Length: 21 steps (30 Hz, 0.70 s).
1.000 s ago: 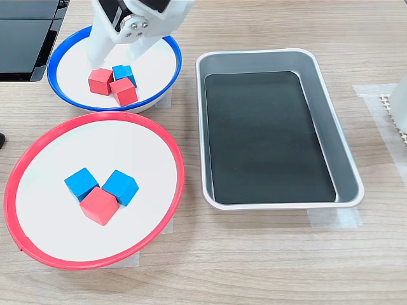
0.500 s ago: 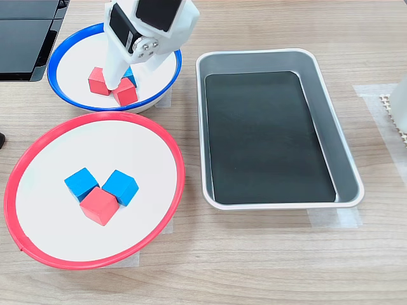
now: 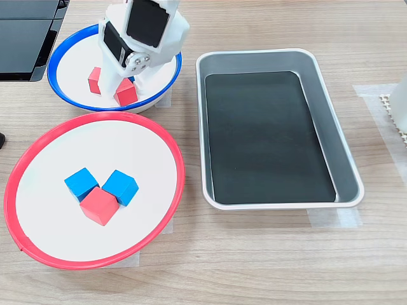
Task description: Relocate any misplaced blocks to their matching dishes.
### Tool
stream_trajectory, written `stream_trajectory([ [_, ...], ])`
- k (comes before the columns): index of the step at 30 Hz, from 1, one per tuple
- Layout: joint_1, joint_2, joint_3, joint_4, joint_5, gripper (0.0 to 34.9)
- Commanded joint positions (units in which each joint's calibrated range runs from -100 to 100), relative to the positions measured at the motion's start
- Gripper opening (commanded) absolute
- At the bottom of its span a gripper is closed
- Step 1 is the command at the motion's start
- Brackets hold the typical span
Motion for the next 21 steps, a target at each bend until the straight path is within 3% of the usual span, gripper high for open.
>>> stream_trajectory([
  [1,0.0,0.8,-4.4,0.4,0.4,14.4],
  [14,0.2,2.4,-4.8,-0.7,2.0,11.0],
  [18,0.0,1.7,-4.3,0.5,2.3,6.9],
  [21,-0.3,0.6,-3.3,0.9,2.9,0.7],
])
